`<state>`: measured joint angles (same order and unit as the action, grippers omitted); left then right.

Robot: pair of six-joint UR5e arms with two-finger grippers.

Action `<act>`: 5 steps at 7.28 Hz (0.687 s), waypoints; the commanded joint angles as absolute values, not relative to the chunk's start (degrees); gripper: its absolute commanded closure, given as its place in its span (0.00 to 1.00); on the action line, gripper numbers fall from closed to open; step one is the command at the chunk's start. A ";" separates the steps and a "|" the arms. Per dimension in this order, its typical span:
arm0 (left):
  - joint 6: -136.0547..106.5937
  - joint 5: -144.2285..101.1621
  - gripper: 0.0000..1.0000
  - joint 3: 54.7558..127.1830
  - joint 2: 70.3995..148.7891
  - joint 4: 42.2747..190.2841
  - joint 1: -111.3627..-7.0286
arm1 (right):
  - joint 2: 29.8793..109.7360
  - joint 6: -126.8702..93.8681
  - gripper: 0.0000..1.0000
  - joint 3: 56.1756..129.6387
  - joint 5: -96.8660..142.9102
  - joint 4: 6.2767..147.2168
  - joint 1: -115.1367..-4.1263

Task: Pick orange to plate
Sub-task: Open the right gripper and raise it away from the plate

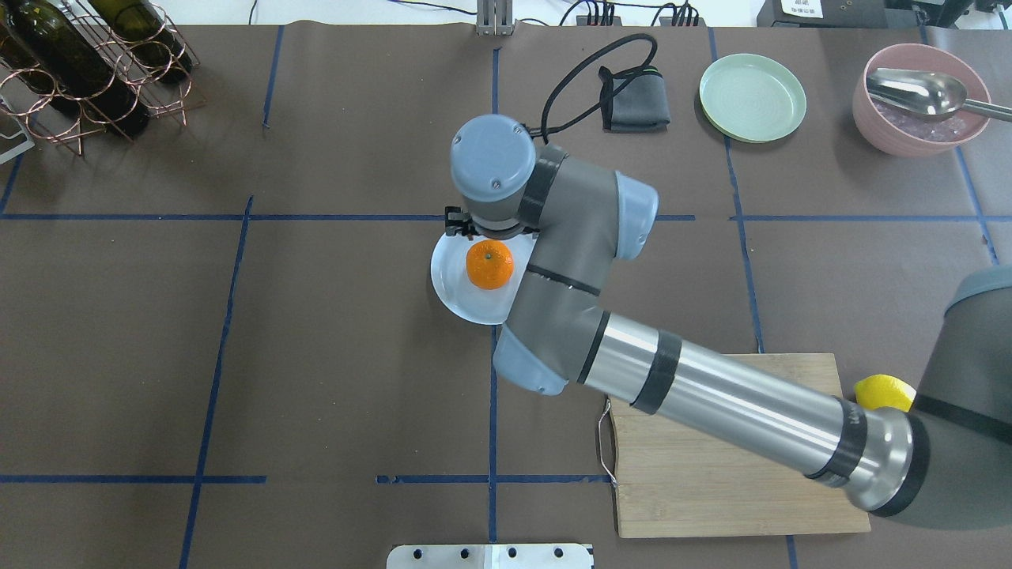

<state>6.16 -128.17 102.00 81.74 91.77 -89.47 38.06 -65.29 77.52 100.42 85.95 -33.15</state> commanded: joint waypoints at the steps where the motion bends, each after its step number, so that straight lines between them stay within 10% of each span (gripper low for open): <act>1: 6.06 -128.23 0.00 101.95 81.65 91.50 -89.47 | 46.44 -51.59 0.00 87.74 111.57 88.83 -43.72; 5: 6.15 -135.97 0.00 102.39 80.33 91.49 -89.47 | 60.62 -5.39 0.00 95.81 128.04 101.83 -70.95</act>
<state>6.16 -134.53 102.16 80.56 91.47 -89.47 56.97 -20.29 95.61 124.51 98.00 -62.61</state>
